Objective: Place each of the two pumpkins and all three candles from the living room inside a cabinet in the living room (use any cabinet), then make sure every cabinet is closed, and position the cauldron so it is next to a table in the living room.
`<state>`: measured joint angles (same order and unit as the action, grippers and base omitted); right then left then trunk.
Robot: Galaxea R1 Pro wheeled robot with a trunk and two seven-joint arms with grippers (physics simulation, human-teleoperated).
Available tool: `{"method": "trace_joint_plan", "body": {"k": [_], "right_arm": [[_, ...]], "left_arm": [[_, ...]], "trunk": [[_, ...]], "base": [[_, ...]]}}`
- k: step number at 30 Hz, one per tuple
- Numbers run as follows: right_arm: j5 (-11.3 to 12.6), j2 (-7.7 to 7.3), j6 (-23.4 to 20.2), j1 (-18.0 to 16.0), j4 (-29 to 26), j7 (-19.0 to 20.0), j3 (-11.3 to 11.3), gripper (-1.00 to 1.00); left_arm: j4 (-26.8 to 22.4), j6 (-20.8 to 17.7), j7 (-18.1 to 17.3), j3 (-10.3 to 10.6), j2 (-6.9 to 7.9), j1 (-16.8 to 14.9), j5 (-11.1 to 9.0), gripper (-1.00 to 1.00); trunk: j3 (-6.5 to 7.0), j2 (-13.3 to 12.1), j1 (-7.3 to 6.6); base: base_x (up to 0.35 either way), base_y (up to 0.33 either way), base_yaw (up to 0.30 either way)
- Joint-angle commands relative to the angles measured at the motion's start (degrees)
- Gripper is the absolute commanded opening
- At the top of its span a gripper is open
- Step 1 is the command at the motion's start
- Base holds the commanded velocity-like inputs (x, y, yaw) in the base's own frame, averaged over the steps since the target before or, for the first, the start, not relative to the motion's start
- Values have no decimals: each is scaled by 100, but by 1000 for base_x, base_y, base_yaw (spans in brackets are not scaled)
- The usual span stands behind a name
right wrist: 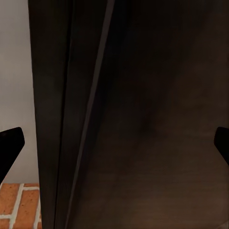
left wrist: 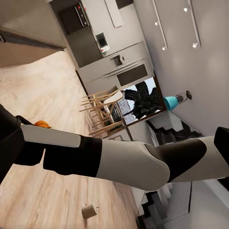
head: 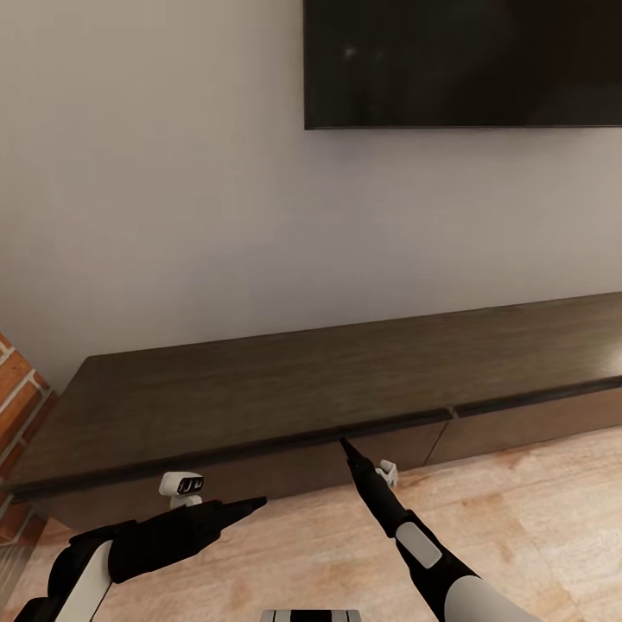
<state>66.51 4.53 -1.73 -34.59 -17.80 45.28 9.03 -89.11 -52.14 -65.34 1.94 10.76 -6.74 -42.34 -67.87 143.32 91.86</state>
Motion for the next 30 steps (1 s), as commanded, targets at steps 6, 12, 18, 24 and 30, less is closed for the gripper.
{"method": "trace_joint_plan", "body": {"k": [6, 12, 18, 24, 30], "right_arm": [[49, 4, -18, -4, 4, 16, 28, 100], [37, 4, -12, -4, 4, 11, 28, 100], [18, 4, -12, -4, 4, -49, 35, 100], [5, 4, -11, -4, 4, -69, 37, 100], [-5, 4, -11, -4, 4, -71, 45, 100]], "left_arm": [[5, -39, 4, 8, 2, -3, -29, 100], [2, -42, 4, 8, 4, -3, -29, 100], [4, -42, 4, 8, 5, -3, -29, 100], [0, -41, 4, 8, 5, -3, -29, 100], [0, -39, 4, 8, 2, -3, -29, 100]], "trunk": [[-4, 2, -1], [-4, 2, -1], [-4, 2, -1], [-4, 2, -1], [-4, 2, -1]], "base": [[4, 2, 0], [40, 0, 0], [16, 3, 0], [56, 22, 0], [7, 3, 0]]}}
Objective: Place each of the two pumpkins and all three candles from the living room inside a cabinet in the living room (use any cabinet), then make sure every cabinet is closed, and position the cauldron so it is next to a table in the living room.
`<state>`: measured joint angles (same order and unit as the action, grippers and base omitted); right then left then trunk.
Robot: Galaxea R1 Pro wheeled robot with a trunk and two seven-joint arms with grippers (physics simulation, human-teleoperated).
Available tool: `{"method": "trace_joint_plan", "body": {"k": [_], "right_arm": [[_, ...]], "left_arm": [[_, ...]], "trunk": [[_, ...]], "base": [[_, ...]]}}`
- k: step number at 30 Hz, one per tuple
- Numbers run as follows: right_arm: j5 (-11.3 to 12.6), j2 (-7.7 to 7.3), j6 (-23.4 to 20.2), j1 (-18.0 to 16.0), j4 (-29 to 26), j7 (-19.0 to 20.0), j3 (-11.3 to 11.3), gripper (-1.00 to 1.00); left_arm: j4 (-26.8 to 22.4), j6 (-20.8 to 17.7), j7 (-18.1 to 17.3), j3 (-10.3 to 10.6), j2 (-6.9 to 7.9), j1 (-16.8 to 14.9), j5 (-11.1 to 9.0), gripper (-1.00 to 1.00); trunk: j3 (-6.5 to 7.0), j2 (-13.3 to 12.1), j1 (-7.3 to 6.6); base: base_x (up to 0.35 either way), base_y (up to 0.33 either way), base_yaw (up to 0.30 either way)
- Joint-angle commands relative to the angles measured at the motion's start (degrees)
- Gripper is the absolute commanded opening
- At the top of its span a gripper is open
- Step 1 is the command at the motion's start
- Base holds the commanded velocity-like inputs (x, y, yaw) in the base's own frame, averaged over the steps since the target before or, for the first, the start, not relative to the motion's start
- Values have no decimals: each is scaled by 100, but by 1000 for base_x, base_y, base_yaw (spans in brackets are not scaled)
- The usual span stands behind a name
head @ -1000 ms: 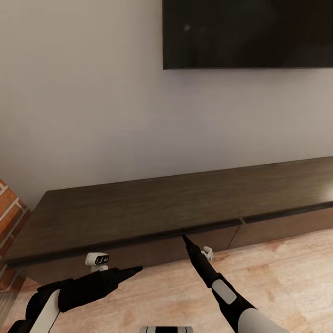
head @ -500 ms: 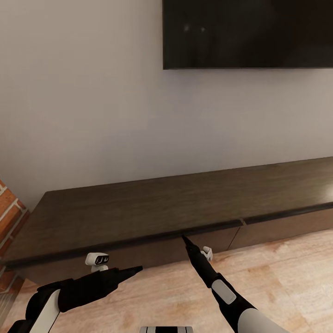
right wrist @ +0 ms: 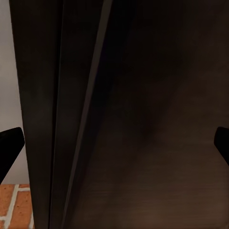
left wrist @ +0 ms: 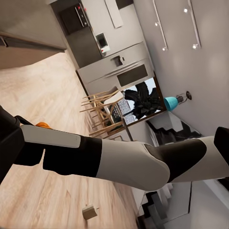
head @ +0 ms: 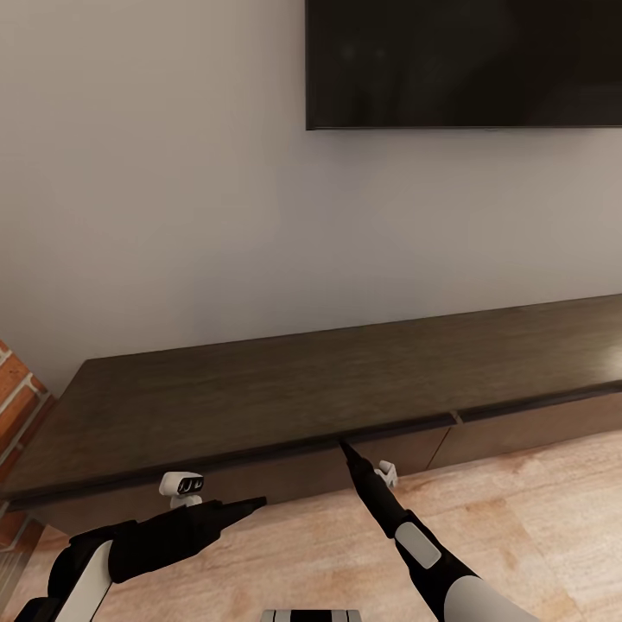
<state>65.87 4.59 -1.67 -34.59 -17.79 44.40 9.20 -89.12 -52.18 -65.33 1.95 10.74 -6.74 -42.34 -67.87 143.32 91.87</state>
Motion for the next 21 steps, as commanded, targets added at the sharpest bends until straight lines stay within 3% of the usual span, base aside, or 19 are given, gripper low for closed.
{"method": "trace_joint_plan", "body": {"k": [1, 21], "right_arm": [[58, -2, -18, -3, 4, 16, 29, 100], [49, 6, -18, -3, 4, 13, 38, 100]], "left_arm": [[0, -35, 3, 7, 4, -3, -29, 100], [0, -32, 3, 7, 2, -3, -29, 100]], "trunk": [[-4, 2, -1], [-4, 2, -1]], "base": [[25, 19, 0], [19, 10, 0]]}}
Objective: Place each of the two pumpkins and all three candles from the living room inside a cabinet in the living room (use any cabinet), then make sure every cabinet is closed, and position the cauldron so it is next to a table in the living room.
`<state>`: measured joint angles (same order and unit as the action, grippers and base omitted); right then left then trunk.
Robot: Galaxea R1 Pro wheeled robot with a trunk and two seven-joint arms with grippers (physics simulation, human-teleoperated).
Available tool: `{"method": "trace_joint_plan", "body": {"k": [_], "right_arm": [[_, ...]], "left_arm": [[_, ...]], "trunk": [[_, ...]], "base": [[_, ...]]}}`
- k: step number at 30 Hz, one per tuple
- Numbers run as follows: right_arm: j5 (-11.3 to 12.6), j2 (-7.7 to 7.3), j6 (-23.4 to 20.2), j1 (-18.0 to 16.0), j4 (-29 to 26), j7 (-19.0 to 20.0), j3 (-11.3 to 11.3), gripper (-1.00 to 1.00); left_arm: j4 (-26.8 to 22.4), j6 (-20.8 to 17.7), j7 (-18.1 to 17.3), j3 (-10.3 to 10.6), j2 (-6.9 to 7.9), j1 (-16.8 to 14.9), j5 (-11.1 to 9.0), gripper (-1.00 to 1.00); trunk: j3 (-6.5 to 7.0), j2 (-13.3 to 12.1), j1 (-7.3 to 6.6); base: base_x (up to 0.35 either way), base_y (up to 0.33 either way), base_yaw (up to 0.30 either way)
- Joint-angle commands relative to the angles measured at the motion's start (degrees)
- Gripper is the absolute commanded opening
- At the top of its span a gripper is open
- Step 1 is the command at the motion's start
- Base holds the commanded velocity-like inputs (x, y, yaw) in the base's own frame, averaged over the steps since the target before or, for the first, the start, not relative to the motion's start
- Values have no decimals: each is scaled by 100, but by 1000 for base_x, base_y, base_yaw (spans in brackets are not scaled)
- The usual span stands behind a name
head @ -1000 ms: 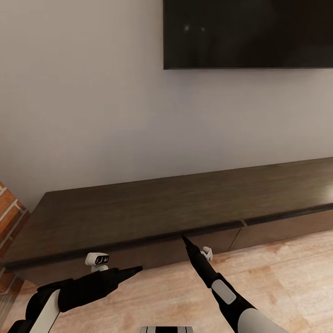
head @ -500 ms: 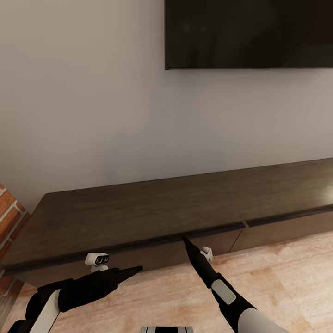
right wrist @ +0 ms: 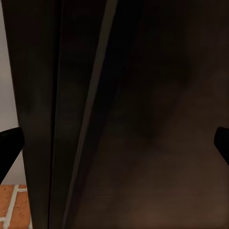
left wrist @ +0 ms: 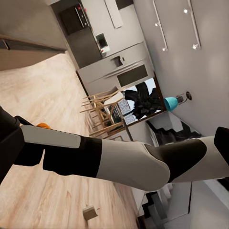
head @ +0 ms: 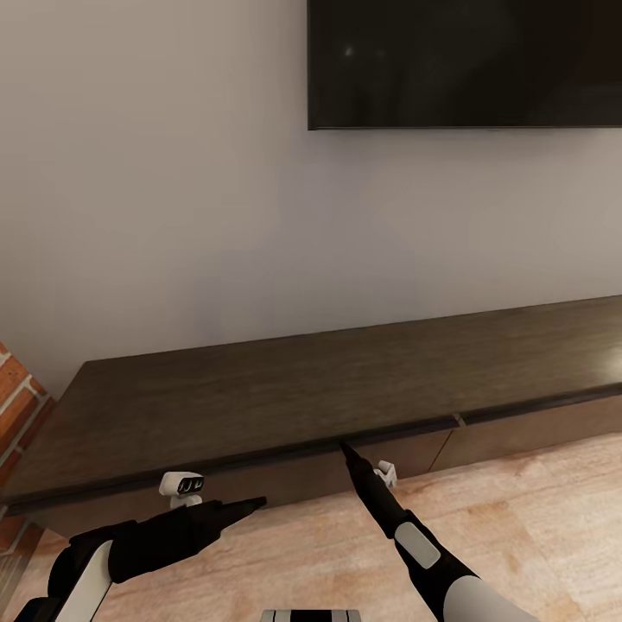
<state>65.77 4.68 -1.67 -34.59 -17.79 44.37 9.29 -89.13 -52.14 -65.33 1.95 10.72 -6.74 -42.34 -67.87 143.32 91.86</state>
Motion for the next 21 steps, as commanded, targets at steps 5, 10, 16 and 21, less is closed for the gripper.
{"method": "trace_joint_plan", "body": {"k": [5, 10, 16, 21], "right_arm": [[59, -2, -18, -4, 4, 13, 29, 100], [59, -2, -18, -4, 4, 10, 29, 100], [59, 19, -18, -4, 4, 10, 29, 100], [59, 23, -18, -4, 4, 10, 29, 100]], "left_arm": [[1, -33, 3, 7, 1, -3, -29, 100], [0, -33, 2, 7, 1, -3, -29, 100], [0, -33, 3, 7, 0, -3, -29, 100], [0, -33, 3, 7, -4, -3, -29, 100]], "trunk": [[-4, 2, -1], [-4, 2, -1], [-4, 2, -1], [-4, 2, -1]], "base": [[21, 0, 0], [2, 0, 0], [0, 0, 0], [0, 0, 0]]}}
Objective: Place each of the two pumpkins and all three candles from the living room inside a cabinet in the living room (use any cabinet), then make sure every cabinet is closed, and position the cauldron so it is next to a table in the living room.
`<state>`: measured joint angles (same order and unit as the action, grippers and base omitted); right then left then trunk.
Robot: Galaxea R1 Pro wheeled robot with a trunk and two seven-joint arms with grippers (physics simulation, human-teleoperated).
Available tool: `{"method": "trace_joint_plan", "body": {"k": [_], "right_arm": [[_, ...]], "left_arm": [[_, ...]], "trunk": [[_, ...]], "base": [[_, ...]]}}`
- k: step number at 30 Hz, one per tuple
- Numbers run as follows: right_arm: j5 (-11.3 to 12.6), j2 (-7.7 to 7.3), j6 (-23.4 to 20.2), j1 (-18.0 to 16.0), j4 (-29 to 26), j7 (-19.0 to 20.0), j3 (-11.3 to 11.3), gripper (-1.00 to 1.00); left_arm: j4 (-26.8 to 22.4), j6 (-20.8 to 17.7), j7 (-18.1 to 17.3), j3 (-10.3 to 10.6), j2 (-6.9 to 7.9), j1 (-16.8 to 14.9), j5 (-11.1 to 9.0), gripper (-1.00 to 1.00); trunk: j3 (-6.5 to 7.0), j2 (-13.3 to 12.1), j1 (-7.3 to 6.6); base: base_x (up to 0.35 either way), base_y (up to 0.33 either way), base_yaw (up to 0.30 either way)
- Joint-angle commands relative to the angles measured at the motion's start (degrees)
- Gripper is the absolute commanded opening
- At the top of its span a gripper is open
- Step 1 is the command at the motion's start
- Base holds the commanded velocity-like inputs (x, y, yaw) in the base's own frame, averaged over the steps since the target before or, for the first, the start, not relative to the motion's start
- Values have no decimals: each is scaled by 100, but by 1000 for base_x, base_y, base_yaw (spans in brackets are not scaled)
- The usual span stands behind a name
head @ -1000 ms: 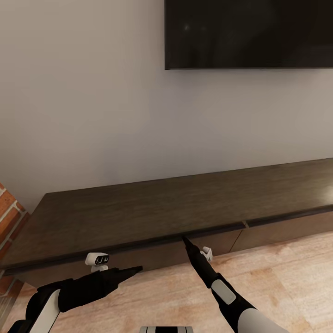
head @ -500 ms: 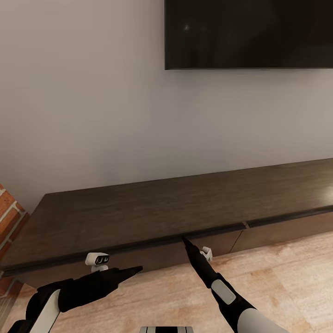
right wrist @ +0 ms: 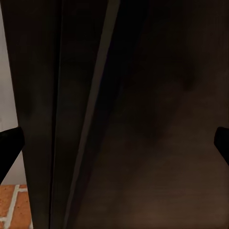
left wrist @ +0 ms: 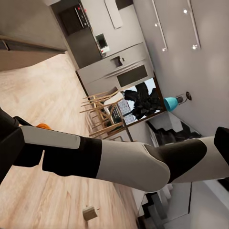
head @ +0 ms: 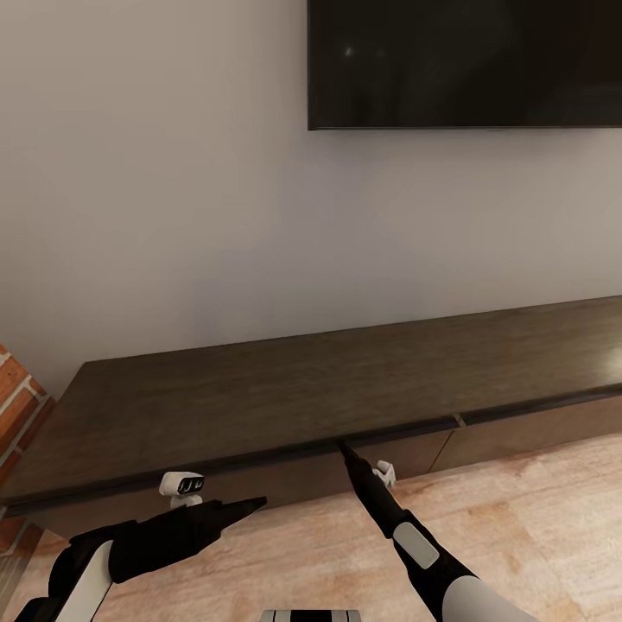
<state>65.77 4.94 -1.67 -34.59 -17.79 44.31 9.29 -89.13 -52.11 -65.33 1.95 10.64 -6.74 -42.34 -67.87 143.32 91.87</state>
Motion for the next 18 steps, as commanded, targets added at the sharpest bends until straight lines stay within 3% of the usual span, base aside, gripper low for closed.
{"method": "trace_joint_plan", "body": {"k": [1, 18], "right_arm": [[59, -2, -18, -3, 4, 16, 29, -100], [59, -2, -18, -3, 4, 16, 29, -100]], "left_arm": [[1, -36, 3, 7, 2, -3, -29, 100], [1, -36, 3, 15, 0, -3, -29, 100]], "trunk": [[-4, 2, -1], [-4, 2, -1]], "base": [[0, 0, 0], [0, 0, 0]]}}
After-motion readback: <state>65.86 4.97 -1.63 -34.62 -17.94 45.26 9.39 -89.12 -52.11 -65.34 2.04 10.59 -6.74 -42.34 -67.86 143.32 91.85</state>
